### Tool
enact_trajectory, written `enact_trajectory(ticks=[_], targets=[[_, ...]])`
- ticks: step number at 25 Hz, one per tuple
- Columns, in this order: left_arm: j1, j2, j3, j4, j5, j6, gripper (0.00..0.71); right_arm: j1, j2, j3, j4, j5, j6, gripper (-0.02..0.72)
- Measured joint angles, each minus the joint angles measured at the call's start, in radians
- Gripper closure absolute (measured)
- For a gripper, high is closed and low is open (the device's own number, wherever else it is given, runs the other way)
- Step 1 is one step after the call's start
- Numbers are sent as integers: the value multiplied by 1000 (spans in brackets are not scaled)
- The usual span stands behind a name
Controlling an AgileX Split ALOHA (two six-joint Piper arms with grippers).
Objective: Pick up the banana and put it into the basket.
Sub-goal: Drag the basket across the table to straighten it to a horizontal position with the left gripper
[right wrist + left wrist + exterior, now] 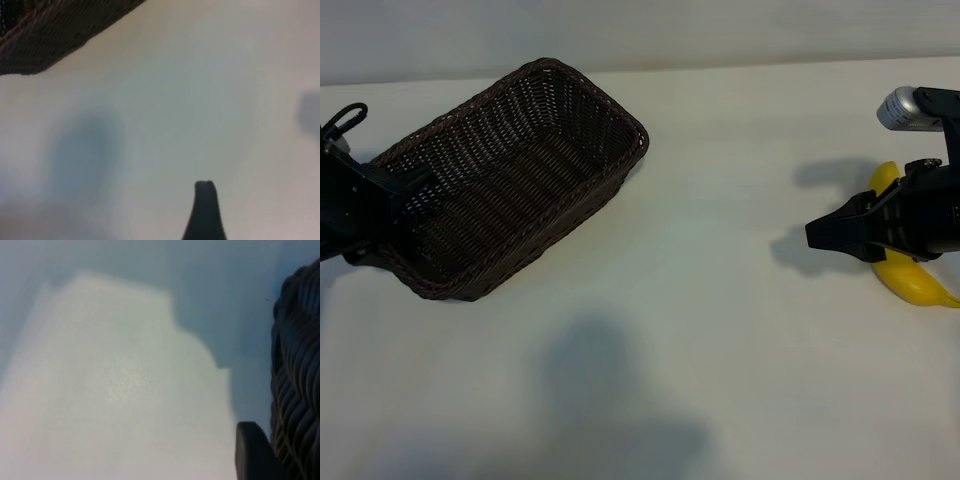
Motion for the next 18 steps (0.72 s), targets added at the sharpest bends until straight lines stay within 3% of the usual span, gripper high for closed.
enact_trajectory(ticks=[4,18], targets=[[0,-11,-60,-10,50,33,537,0,0,0,0,0,0,134],[0,-11,-283,-106,221,426,550,0,0,0,0,0,0,134]])
